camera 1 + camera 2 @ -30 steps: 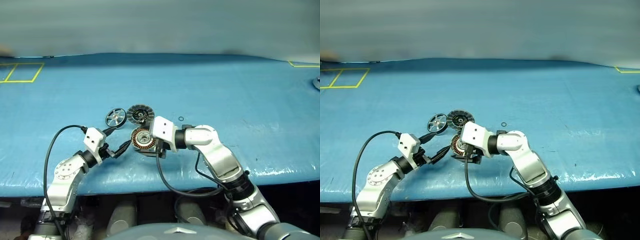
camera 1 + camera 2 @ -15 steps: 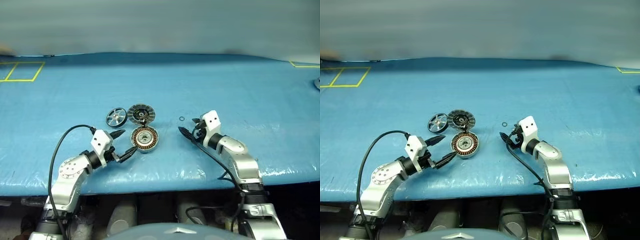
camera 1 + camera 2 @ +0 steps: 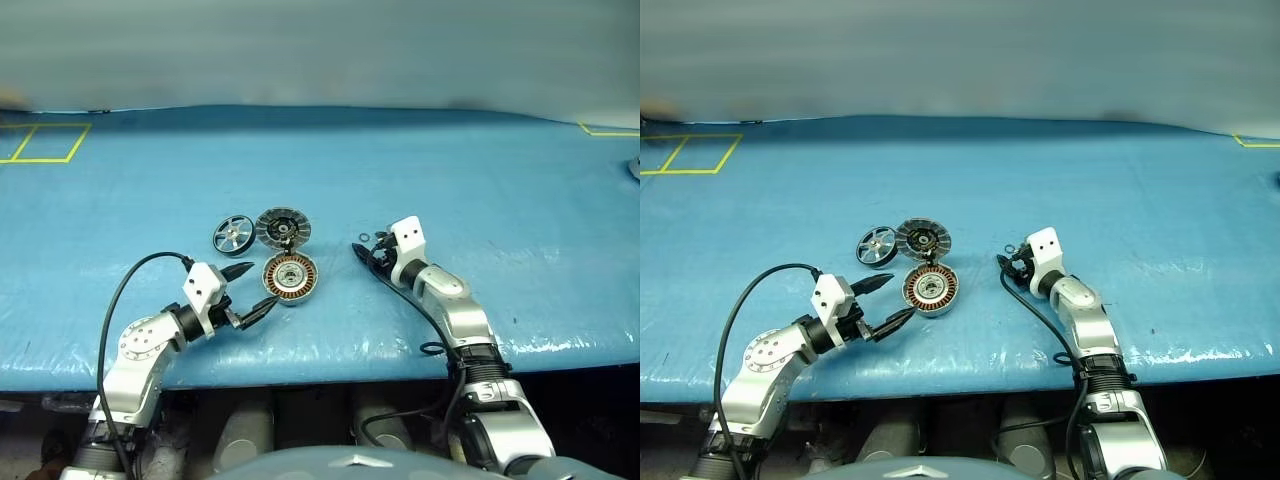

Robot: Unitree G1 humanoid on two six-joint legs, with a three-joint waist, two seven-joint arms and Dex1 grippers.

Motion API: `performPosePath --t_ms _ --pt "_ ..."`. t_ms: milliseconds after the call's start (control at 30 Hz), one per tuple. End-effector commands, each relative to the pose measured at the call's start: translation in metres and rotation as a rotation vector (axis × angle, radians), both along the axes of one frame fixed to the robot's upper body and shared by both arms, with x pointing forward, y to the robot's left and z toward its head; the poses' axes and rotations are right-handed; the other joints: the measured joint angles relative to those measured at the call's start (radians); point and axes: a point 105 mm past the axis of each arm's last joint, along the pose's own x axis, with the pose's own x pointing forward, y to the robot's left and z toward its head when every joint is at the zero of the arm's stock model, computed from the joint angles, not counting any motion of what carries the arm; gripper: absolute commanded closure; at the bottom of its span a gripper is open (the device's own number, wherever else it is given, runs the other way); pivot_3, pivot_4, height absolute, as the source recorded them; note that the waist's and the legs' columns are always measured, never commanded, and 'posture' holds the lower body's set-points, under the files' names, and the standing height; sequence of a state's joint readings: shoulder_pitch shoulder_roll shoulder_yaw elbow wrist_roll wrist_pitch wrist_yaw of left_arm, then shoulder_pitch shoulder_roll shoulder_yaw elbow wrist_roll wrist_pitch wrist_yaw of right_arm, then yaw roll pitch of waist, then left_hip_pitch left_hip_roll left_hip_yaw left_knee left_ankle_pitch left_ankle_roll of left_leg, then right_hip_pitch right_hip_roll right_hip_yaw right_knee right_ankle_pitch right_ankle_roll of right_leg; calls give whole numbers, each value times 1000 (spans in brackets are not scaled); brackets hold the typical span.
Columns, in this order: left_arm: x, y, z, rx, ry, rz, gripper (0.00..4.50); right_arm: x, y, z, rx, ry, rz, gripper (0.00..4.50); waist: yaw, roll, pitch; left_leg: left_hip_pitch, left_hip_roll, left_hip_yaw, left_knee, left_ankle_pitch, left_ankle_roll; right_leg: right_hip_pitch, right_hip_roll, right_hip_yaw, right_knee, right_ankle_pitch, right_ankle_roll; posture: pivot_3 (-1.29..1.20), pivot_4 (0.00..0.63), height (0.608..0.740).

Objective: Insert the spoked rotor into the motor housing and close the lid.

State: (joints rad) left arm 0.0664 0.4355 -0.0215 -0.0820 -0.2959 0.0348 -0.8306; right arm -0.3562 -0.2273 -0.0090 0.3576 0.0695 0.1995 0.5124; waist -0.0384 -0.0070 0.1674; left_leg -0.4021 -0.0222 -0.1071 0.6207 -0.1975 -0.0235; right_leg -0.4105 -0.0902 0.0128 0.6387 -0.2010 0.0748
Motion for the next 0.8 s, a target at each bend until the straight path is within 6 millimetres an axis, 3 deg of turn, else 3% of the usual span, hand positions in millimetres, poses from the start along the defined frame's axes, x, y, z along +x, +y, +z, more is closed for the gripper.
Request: performPosePath --t_ms 33,133,400,567,700,800 --pt "0 -2 10 -16 -44 -6 0 -3 1 -11 -28 27 7 2600 -1 0 0 0 0 0 0 0 0 0 0 0 0 0 0 0 150 740" --pt "1 -2 9 -18 -42 -6 0 -4 2 -11 -30 19 6 3533 -1 0 0 0 0 0 0 0 0 0 0 0 0 0 0 0 150 740" --pt "3 -1 10 -22 -44 -1 0 -3 3 -9 -21 16 11 3533 0 0 0 0 0 0 0 0 0 0 0 0 0 0 0 0 150 740" --pt "3 0 10 -20 -43 7 0 -5 16 -2 53 19 75 3533 -1 0 0 0 0 0 0 0 0 0 0 0 0 0 0 0 150 740" --pt "3 1 8 -19 -37 13 0 11 21 12 38 -77 40 2737 -5 0 0 0 0 0 0 0 0 0 0 0 0 0 0 0 150 740" --pt "4 0 7 -17 -34 13 0 22 28 12 27 -80 60 2737 -6 0 0 0 0 0 0 0 0 0 0 0 1 0 0 0 150 740"
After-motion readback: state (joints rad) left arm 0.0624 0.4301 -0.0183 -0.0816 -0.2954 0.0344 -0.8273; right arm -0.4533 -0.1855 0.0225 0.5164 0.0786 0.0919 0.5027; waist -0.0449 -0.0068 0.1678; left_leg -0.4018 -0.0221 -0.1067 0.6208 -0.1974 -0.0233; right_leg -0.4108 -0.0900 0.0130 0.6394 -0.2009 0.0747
